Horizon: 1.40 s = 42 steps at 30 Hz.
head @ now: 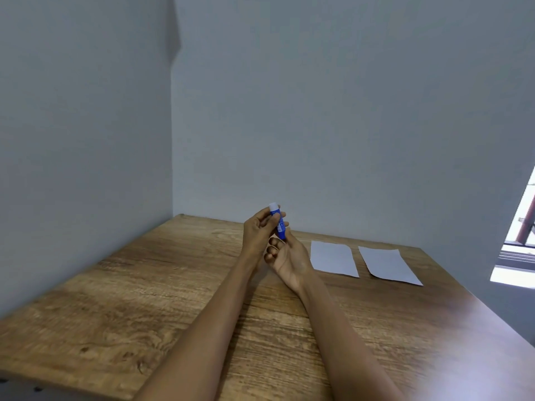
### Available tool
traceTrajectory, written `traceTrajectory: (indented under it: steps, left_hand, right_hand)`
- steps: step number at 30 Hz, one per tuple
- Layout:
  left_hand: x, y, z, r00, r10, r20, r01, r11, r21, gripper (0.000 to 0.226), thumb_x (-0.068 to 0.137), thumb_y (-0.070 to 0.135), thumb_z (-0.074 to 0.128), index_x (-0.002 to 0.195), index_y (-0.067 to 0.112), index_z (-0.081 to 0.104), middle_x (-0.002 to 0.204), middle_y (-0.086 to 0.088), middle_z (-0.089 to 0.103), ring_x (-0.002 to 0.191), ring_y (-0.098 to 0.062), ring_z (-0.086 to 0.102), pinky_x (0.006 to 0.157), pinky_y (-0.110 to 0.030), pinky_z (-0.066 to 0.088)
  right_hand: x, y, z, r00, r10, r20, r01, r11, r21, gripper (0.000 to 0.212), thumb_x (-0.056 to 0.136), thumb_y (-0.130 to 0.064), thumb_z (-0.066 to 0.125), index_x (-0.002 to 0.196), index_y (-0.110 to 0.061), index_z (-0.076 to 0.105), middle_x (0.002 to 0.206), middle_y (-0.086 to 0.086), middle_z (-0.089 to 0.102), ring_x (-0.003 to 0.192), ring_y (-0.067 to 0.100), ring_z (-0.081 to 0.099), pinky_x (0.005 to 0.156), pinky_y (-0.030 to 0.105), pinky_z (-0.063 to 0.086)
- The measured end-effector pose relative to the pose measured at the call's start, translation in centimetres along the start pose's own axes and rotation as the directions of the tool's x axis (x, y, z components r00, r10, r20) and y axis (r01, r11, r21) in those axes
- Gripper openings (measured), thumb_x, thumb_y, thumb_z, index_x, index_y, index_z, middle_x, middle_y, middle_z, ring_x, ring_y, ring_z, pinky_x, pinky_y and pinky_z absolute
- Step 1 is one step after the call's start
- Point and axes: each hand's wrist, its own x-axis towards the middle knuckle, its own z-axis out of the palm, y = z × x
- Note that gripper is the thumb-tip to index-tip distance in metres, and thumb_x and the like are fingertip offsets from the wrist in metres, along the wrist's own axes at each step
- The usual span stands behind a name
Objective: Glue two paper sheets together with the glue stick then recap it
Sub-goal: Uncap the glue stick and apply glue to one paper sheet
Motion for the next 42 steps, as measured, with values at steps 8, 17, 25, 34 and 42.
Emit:
traceTrajectory:
  steps: [8,17,25,34,42]
  left_hand:
    - [-0.12,-0.03,0.36,0.996,0.004,0.094,-0.009,0.998,0.056,0.029,0.090,0.008,0.058,0.119,0.004,0.060,0.100,-0.004,0.070,0.087,-0.014,0.070,0.081,-0.023,0.058]
    - [0.05,-0.06,0.07,0.996,0.016,0.084,-0.021,0.998,0.061,0.031,0.090,0.008,0.059,0.121,0.003,0.059,0.100,-0.006,0.070,0.081,-0.008,0.071,0.075,-0.020,0.057]
    - [0.06,0.18,-0.32,0.999,0.006,0.039,-0.006,1.000,0.000,0.023,0.090,0.009,0.059,0.113,0.010,0.063,0.097,-0.004,0.071,0.081,-0.014,0.072,0.074,-0.024,0.059]
    - [0.03,0.20,-0.13,0.998,-0.012,0.057,0.011,1.000,0.016,0.029,0.090,0.008,0.059,0.119,0.005,0.060,0.099,-0.005,0.071,0.081,-0.011,0.072,0.075,-0.023,0.059]
    - [-0.20,0.11,0.08,0.993,-0.003,0.118,-0.005,0.998,0.068,0.026,0.090,0.007,0.059,0.115,0.009,0.062,0.096,-0.001,0.071,0.083,-0.010,0.071,0.078,-0.021,0.058]
  right_hand:
    - [-0.03,-0.08,-0.50,0.997,0.008,-0.080,-0.013,0.998,-0.060,0.052,0.096,-0.057,0.033,0.070,-0.015,0.050,0.045,-0.003,0.035,0.037,0.008,0.032,0.037,0.019,0.031]
    - [-0.02,-0.27,-0.62,1.000,0.015,-0.022,-0.017,0.996,-0.091,0.049,0.098,-0.054,0.031,0.071,-0.015,0.046,0.044,-0.004,0.035,0.037,0.007,0.033,0.038,0.019,0.030]
    - [0.09,-0.08,-0.08,1.000,0.009,0.013,-0.009,1.000,0.007,0.034,0.103,-0.036,0.031,0.099,-0.011,0.054,0.049,-0.002,0.040,0.039,0.008,0.037,0.040,0.020,0.034]
    - [-0.21,-0.02,0.24,0.999,0.021,0.026,-0.023,0.998,0.056,0.040,0.101,-0.044,0.032,0.106,-0.013,0.057,0.050,-0.002,0.039,0.040,0.007,0.036,0.040,0.019,0.033]
    - [-0.44,-0.21,-0.12,0.998,0.052,-0.037,-0.052,0.998,0.018,0.052,0.098,-0.053,0.031,0.066,-0.014,0.042,0.043,-0.002,0.034,0.035,0.009,0.032,0.036,0.019,0.031]
